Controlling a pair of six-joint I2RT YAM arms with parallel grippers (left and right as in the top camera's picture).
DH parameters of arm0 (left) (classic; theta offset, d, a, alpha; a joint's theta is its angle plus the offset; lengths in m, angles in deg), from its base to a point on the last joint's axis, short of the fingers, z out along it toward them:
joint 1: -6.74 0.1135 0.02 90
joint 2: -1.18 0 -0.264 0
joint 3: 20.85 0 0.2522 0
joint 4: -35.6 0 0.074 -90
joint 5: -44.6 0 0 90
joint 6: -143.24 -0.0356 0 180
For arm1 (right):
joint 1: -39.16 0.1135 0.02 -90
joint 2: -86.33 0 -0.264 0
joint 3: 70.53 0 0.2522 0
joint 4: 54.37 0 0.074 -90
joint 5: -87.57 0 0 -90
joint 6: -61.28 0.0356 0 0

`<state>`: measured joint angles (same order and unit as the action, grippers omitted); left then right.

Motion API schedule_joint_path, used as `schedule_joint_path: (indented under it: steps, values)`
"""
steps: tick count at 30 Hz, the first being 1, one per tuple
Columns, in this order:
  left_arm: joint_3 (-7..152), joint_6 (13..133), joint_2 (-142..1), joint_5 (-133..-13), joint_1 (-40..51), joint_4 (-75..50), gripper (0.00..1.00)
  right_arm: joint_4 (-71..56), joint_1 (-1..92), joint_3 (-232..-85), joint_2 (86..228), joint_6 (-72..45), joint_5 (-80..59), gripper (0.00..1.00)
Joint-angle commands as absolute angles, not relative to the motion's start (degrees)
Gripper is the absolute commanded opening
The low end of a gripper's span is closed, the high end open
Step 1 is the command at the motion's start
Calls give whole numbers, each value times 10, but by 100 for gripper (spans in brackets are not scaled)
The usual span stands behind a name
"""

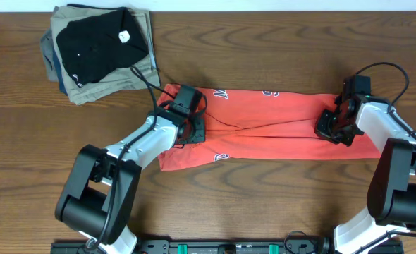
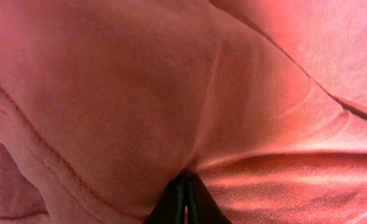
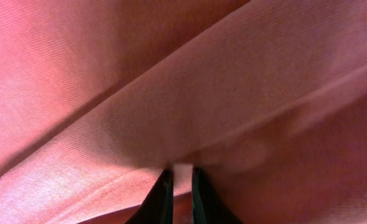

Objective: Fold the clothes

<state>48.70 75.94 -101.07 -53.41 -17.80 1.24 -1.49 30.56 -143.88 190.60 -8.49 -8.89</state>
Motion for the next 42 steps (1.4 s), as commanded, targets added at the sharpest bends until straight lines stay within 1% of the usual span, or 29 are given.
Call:
schedule_joint_path:
  steps: [1, 5, 10, 13, 17, 23, 27, 29, 31, 32, 33, 35, 36, 37, 40, 41, 42]
  values:
    - [442, 764, -1026, -492, -147, 4, 6, -25, 296, -1433, 1945, -80, -52, 9]
    - [433, 764, -1026, -492, -125, -16, 6, -14, 289, -1433, 1956, -79, -52, 1]
    - [434, 801, -1025, -492, -88, -66, 6, 13, 280, -1436, 1956, -79, -52, 1]
    - [434, 845, -1021, -492, -66, -119, 6, 36, 275, -1446, 1955, -79, -47, 1]
    - [434, 872, -1002, -482, -52, -180, 6, 78, 273, -1470, 1942, -75, -32, 1]
    - [434, 881, -916, -444, -52, -232, 6, 139, 273, -1493, 1879, -73, -26, 1]
    - [434, 890, -840, -424, -52, -251, 6, 154, 273, -1495, 1818, -73, -26, 2]
    - [434, 893, -804, -410, -52, -253, 6, 151, 272, -1495, 1788, -73, -24, 10]
    - [434, 893, -772, -399, -52, -253, 8, 144, 267, -1495, 1762, -73, -11, 26]
    - [434, 893, -761, -395, -52, -253, 12, 140, 264, -1495, 1755, -73, -1, 33]
    - [434, 891, -753, -391, -52, -253, 17, 138, 258, -1495, 1749, -73, 10, 41]
    - [434, 891, -742, -387, -52, -253, 30, 132, 238, -1495, 1747, -72, 21, 63]
    - [434, 891, -742, -387, -52, -253, 34, 128, 224, -1494, 1750, -69, 20, 70]
    - [434, 891, -743, -387, -52, -255, 39, 123, 206, -1494, 1756, -67, 17, 74]
    - [434, 891, -748, -387, -52, -264, 60, 106, 150, -1494, 1776, -85, -31, 81]
    - [434, 891, -751, -387, -52, -268, 68, 97, 130, -1494, 1785, -110, -64, 82]
    - [434, 891, -752, -387, -52, -270, 82, 85, 113, -1494, 1795, -140, -99, 84]
